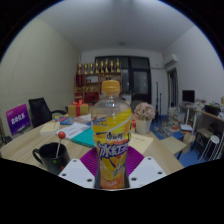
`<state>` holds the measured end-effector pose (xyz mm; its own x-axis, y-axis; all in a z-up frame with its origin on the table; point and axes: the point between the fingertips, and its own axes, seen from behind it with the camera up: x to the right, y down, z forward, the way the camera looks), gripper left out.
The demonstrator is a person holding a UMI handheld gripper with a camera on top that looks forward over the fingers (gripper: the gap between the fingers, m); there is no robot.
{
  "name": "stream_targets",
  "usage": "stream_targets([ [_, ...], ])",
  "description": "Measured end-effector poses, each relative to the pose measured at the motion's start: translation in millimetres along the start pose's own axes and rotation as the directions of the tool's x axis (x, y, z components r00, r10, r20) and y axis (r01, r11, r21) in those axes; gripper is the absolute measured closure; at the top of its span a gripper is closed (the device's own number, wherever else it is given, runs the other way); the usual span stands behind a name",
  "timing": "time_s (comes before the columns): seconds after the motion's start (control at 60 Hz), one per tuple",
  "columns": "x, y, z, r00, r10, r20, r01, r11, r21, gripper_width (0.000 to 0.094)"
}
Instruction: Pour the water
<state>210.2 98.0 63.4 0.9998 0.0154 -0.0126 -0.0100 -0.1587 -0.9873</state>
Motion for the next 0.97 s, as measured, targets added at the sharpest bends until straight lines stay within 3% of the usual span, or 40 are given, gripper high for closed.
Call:
stream_targets([
  [0.217,3.4,1.3,2.0,1.0,-0.013,-0.02,0.013,1.0,-0.001,0.057],
  [0.333,7.7,3.8,-4.1,1.0,-0.014,-0.028,0.014,1.0,-0.024,0.041],
  [0.433,5.0,8.8,-18.5,1.0,-0.009,0.011,0.009,0.999,-0.045,0.008],
  [0.517,8.5,8.9,-41.9,1.0,0.019,0.019,-0.018,0.999,-0.047,0.0117],
  [0.967,-11.1,-3.8,-244.1,1.0,-0.018,-0.01,0.018,1.0,-0.017,0.0114],
])
